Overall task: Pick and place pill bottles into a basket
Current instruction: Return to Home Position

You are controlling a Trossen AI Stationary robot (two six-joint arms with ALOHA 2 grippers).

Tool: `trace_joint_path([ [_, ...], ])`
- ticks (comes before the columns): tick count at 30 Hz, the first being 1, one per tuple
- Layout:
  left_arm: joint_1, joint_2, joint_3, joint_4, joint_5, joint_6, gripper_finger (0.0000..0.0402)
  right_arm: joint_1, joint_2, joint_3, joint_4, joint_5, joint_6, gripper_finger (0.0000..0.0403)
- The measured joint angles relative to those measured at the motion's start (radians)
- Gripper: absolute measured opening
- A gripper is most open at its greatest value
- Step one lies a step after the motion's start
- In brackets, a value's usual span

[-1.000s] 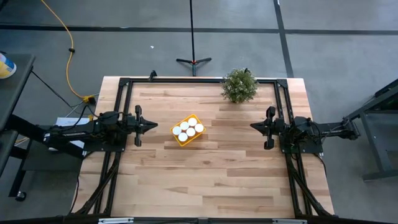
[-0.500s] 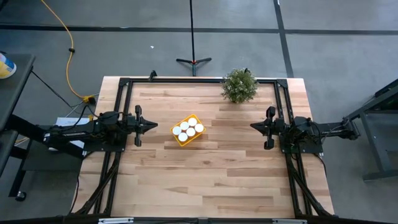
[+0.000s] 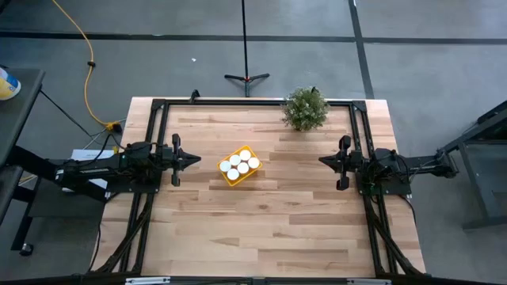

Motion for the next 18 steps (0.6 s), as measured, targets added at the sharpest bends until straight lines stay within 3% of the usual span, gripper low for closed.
trace_joint_path([
  [18,0.0,0.0,0.0,0.0,0.0,0.0,0.0055,0.0,0.0,0.0,0.0,0.0,0.0,0.0],
])
